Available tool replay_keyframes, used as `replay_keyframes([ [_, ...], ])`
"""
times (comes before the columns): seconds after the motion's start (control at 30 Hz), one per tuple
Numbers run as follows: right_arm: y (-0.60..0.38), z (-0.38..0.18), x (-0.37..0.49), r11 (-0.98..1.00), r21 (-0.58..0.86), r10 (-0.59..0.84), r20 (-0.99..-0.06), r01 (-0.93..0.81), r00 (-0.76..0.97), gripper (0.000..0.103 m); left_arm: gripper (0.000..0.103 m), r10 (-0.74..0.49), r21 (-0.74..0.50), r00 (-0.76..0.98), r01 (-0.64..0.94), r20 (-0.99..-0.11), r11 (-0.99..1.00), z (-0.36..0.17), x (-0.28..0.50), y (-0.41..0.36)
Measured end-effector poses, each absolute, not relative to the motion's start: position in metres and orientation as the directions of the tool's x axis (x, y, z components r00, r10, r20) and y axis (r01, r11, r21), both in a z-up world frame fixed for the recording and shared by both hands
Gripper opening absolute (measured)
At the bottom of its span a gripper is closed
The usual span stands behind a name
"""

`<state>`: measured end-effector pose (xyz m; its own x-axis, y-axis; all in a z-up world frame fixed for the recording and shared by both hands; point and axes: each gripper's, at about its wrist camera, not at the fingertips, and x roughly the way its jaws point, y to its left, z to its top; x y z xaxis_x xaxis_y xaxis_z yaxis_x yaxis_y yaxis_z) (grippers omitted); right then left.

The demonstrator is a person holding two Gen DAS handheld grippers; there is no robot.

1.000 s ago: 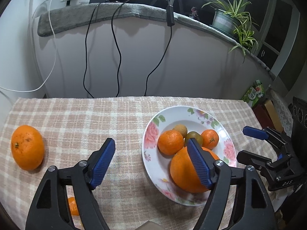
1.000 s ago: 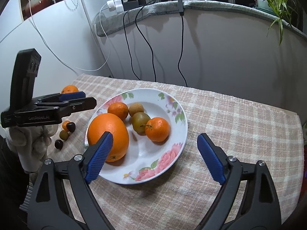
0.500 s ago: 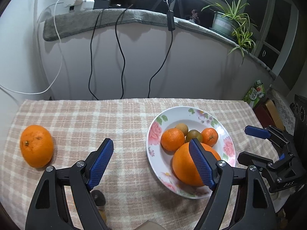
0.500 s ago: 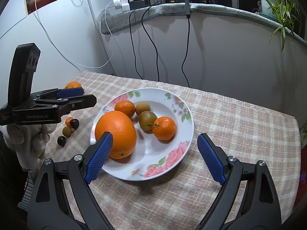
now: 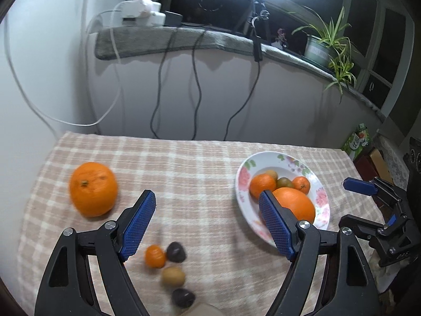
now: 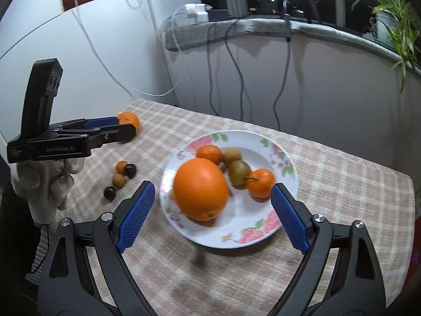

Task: Organize fruits
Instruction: 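Move both open grippers back toward the loose small fruits, then close the left gripper on a small orange while the right grasps a dark plum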

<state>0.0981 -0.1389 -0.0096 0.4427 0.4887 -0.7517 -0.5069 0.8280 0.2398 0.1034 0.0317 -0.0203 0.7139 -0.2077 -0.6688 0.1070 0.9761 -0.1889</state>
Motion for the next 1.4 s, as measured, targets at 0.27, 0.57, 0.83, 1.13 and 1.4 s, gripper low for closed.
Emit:
replay_keyframes([
  [0.27, -0.105, -0.008, 0.085, 0.776, 0.246, 0.535, -0.745, -0.581, 0.399, 0.092, 0.081, -0.158, -0.181, 0.729, 0.047, -0.666, 0.982, -0.020, 0.081, 0.062],
  [0.57, -0.063, -0.020, 0.067, 0.712, 0.260, 0.574, -0.752, -0.652, 0.326, 0.092, 0.073, -0.158, -0.223, 0.717, 0.004, -0.678, 0.975, -0.034, 0.066, 0.092],
  [0.83, -0.029, -0.038, 0.056, 0.663, 0.301, 0.600, -0.761, -0.685, 0.247, 0.092, 0.059, -0.203, -0.274, 0.672, 0.000, -0.712, 0.962, -0.057, 0.061, 0.101],
  [1.13, 0.003, -0.055, 0.051, 0.618, 0.335, 0.611, -0.774, -0.711, 0.166, 0.085, 0.046, -0.235, -0.287, 0.630, 0.020, -0.740, 0.958, -0.075, 0.064, 0.098],
  [1.4, 0.018, -0.072, 0.057, 0.611, 0.374, 0.609, -0.785, -0.698, 0.113, 0.065, 0.038, -0.269, -0.298, 0.600, 0.053, -0.754, 0.953, -0.085, 0.072, 0.093],
])
